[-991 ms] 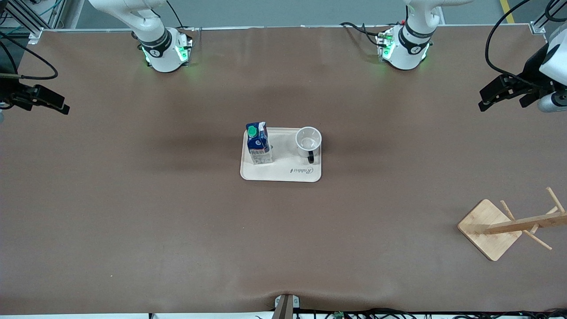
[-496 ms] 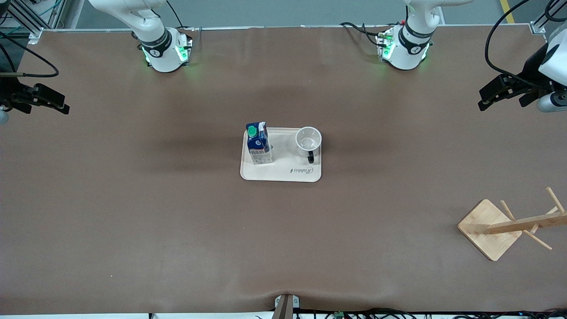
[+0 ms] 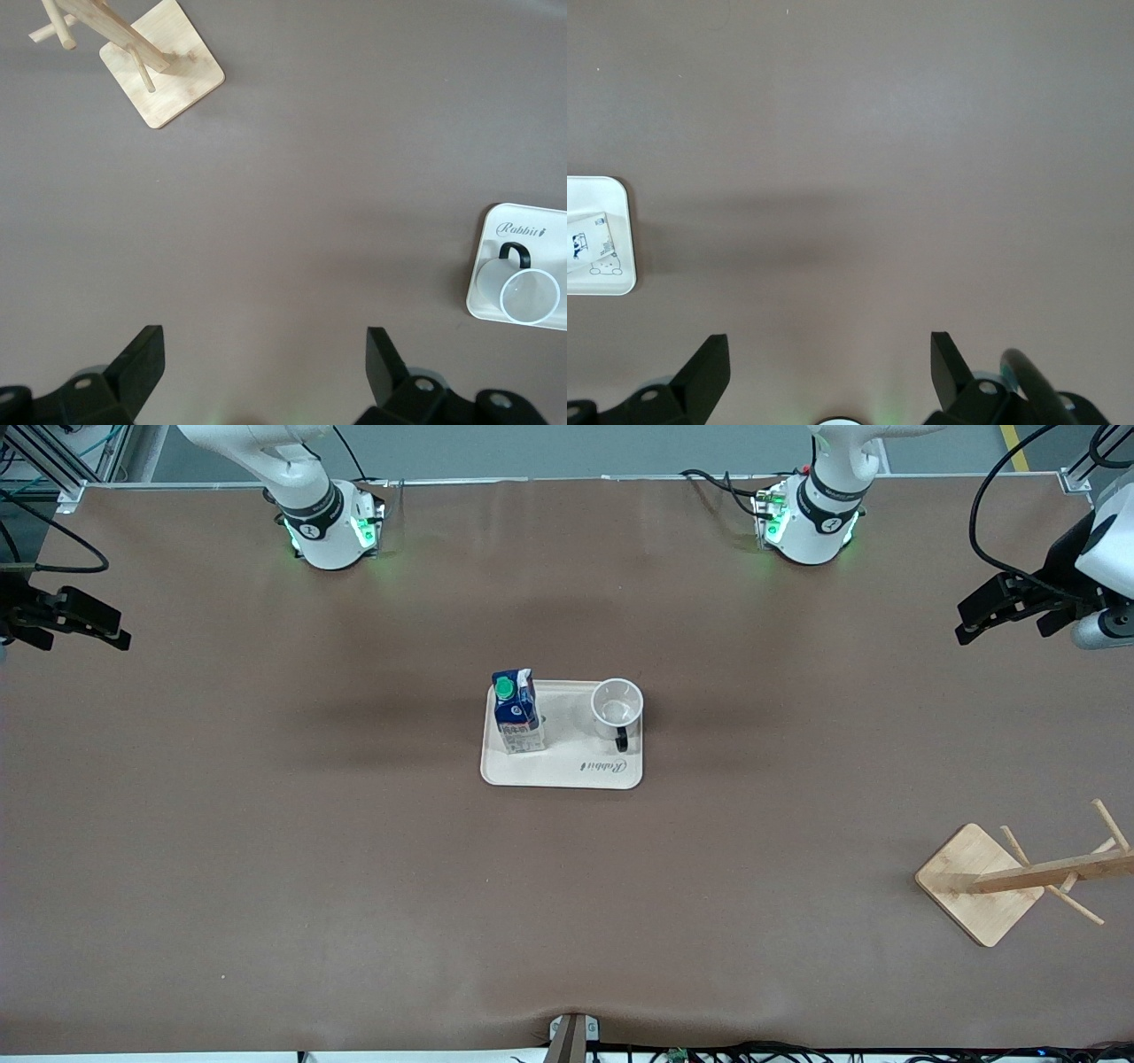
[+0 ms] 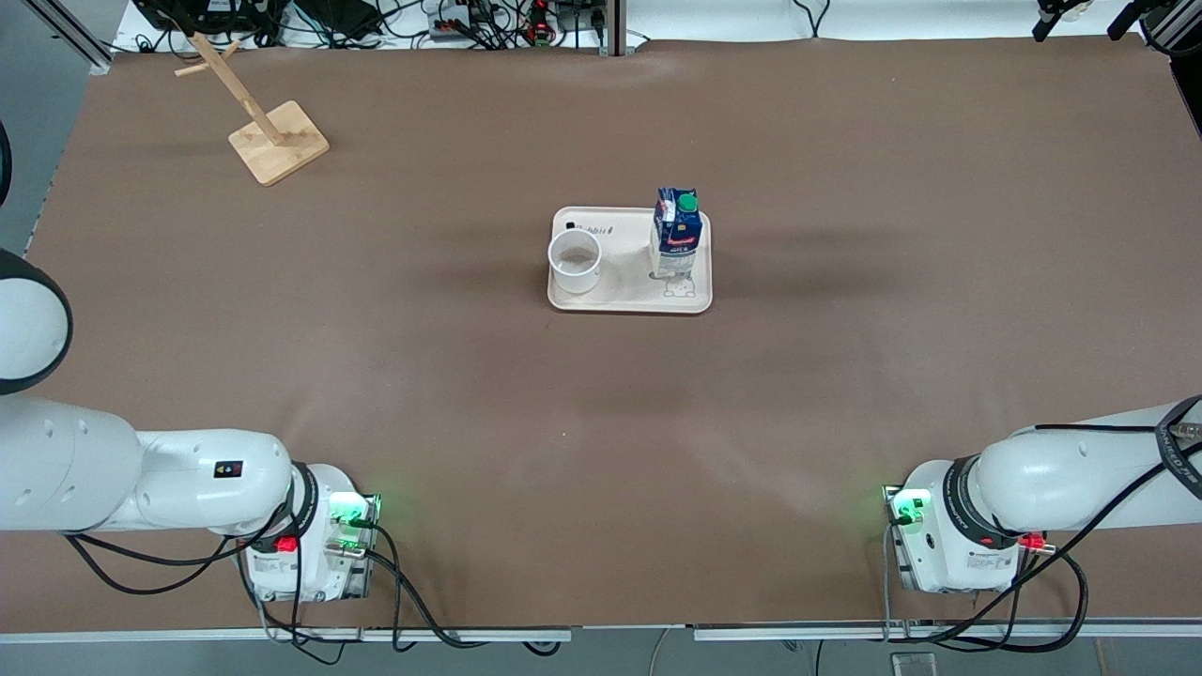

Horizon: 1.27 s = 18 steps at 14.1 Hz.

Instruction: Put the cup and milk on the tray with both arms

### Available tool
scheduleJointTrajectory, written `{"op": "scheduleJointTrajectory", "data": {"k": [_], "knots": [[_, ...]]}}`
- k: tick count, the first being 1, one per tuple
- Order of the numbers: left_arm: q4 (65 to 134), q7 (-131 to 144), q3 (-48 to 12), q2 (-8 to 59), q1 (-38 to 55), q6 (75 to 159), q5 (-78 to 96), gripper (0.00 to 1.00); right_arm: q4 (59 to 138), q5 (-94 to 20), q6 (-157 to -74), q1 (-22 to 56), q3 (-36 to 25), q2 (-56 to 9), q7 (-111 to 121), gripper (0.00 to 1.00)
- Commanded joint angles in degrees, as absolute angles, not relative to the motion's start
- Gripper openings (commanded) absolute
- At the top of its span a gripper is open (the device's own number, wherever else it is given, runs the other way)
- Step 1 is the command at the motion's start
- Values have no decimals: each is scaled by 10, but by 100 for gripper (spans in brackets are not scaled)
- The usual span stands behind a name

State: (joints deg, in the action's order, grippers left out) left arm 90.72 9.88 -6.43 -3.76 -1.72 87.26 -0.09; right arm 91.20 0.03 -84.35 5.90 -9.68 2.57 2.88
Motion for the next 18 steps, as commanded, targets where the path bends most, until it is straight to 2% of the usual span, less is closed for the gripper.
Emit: {"op": "scheduleJointTrajectory", "data": {"k": [1,18], "knots": [[911,90,-60,-50,-18,868,-4,100,906,4,-813,47,-92,29,34,100],[902,87,-61,-47,-16,868,-3,100,911,4,-802,52,-91,36,-8,100]]}}
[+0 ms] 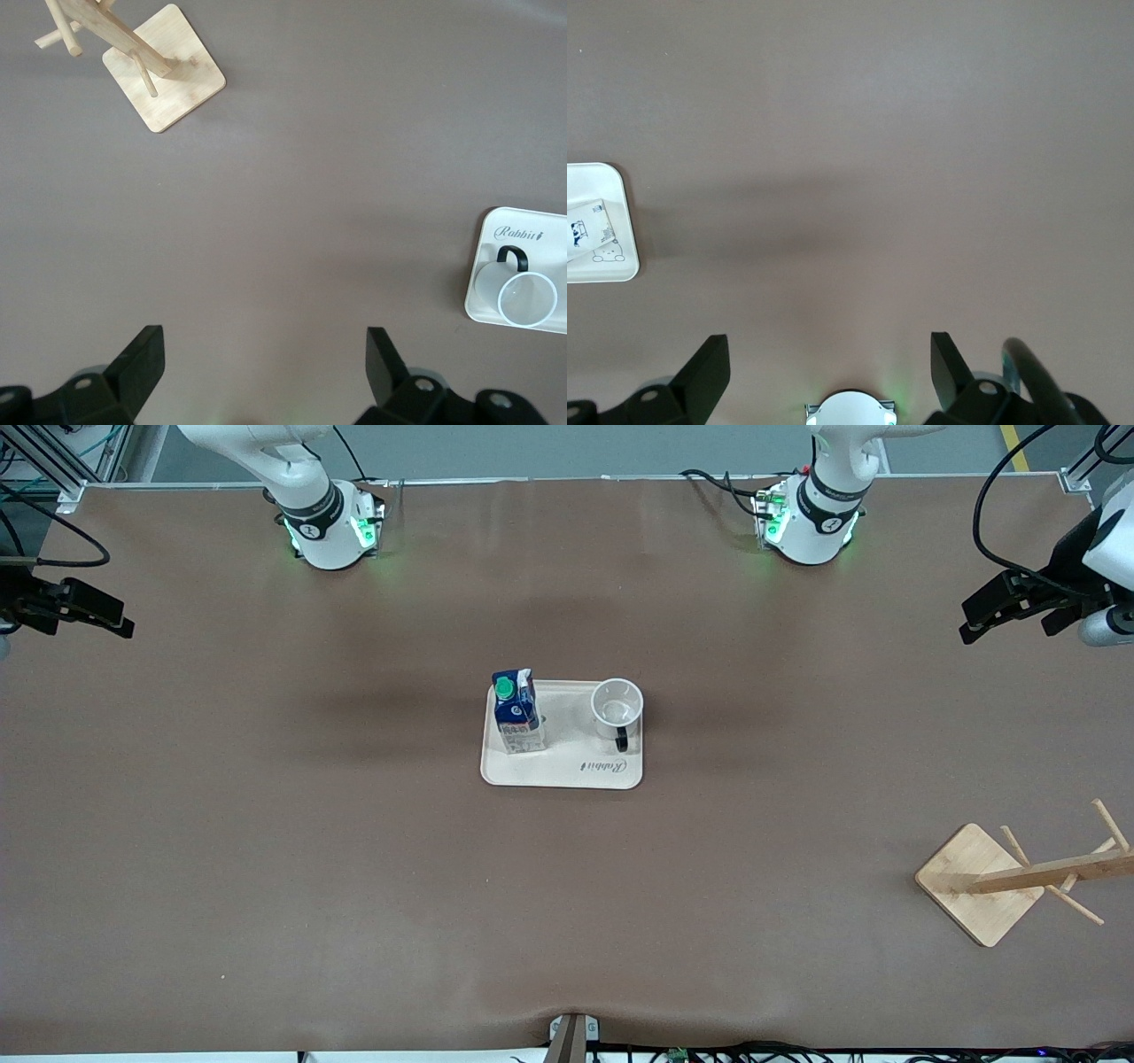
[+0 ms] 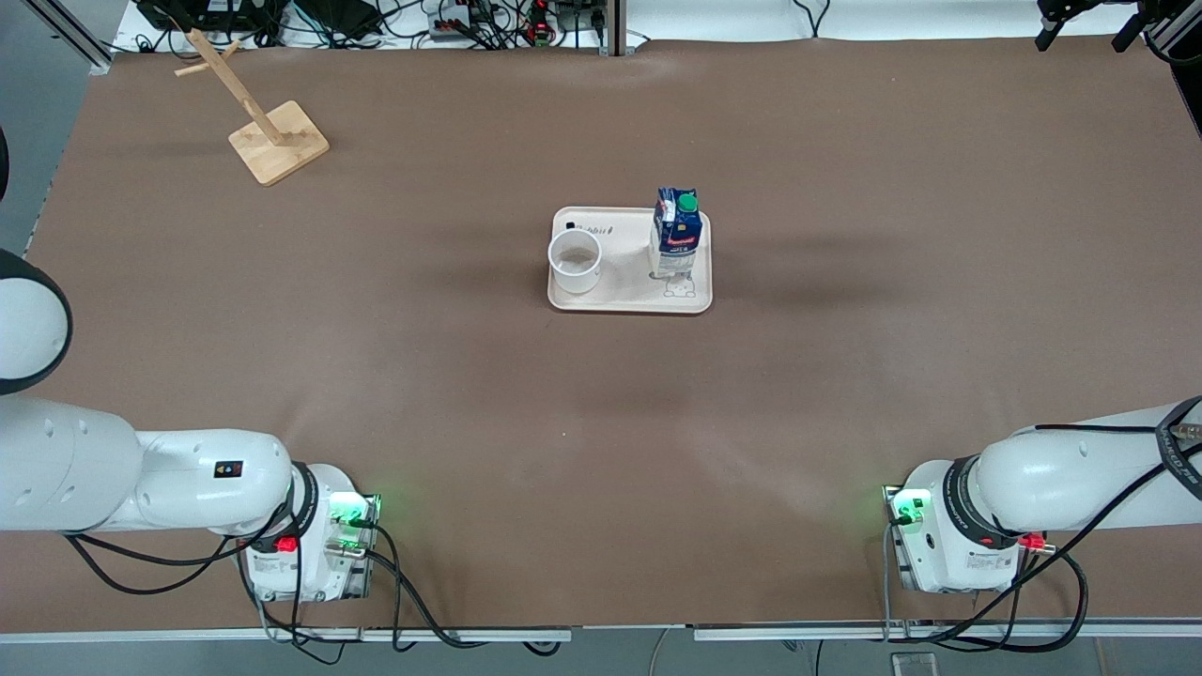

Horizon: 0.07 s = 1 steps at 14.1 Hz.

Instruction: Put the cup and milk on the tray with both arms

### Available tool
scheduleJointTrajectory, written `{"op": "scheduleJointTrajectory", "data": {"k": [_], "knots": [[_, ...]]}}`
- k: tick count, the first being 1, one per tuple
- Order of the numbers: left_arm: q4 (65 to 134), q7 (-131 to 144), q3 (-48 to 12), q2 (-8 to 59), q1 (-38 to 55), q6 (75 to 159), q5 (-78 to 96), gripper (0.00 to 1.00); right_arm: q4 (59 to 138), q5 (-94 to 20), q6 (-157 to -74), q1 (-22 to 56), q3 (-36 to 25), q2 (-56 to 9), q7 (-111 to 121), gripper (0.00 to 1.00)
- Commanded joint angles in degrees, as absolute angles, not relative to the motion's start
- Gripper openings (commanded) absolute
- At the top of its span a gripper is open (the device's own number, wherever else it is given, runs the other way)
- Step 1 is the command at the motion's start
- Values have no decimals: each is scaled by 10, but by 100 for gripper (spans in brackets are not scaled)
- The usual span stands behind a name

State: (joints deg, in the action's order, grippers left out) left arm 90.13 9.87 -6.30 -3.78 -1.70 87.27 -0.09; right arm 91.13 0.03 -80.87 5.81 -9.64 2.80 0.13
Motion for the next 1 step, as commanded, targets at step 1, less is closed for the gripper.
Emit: {"op": "scheduleJointTrajectory", "data": {"k": [1], "knots": [[903,87,-61,-47,-16,868,-2,100,911,4,-802,53,-91,36,-8,100]]}}
